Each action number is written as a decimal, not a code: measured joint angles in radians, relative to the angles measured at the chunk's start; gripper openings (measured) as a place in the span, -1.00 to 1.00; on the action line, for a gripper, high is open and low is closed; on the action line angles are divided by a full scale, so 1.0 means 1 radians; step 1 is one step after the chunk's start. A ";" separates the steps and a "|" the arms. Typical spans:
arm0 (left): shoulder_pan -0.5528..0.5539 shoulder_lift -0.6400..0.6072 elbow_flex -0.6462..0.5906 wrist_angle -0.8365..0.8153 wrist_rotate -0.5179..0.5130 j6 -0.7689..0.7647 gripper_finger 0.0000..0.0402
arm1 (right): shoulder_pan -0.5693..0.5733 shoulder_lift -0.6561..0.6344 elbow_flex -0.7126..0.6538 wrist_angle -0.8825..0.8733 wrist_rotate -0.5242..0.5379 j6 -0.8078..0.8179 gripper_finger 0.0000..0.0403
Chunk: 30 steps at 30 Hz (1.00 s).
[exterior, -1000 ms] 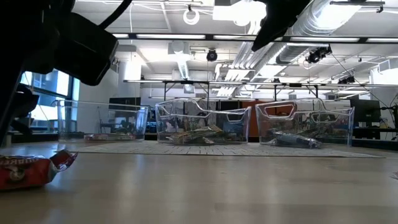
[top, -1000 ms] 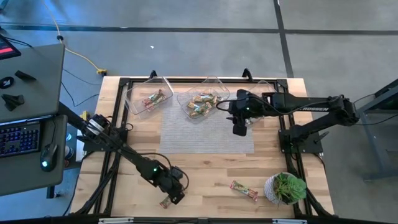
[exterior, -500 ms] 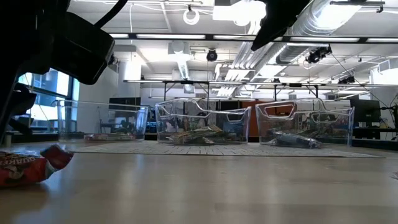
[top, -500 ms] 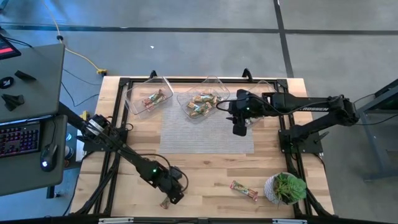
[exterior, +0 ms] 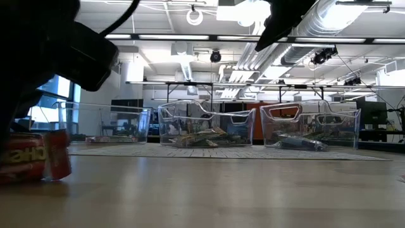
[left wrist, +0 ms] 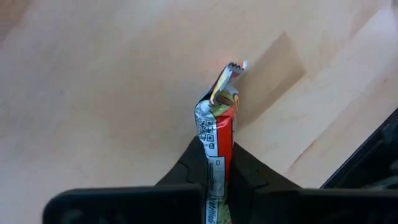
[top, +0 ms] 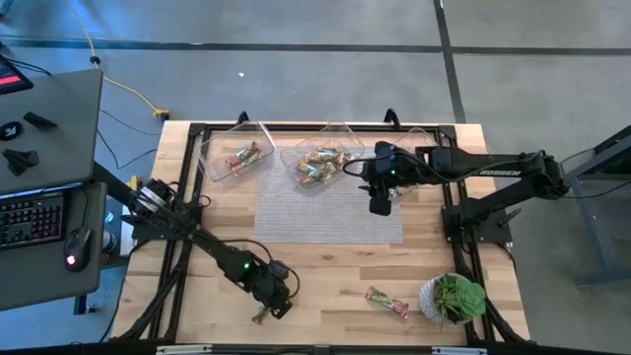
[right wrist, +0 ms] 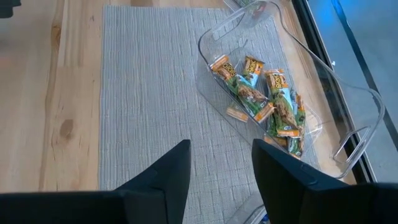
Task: Pick and place Granola Bars by type
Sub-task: Put the red granola bar into the left transparent bin
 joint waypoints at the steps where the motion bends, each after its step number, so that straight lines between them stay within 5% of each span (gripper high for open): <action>1: 0.011 -0.009 -0.001 0.002 0.001 0.002 -0.94 | 0.000 0.000 0.000 0.000 0.000 0.000 -0.23; 7: 0.101 -0.122 -0.001 -0.048 -0.015 0.133 -0.80 | 0.000 0.000 0.000 0.001 0.000 0.000 -0.22; 14: 0.301 -0.295 0.001 -0.380 -0.126 0.323 -0.80 | 0.000 0.000 0.000 0.008 0.000 0.000 -0.23; 19: 0.513 -0.442 0.001 -0.591 -0.282 0.474 -0.81 | 0.000 0.000 0.000 0.012 0.000 0.000 -0.22; 24: 0.745 -0.573 0.001 -0.607 -0.502 0.576 -0.81 | 0.000 0.000 0.000 0.038 0.000 0.000 -0.23; 30: 1.047 -0.631 0.001 -0.586 -0.550 0.774 -0.81 | 0.000 0.000 0.000 0.066 0.000 0.000 -0.23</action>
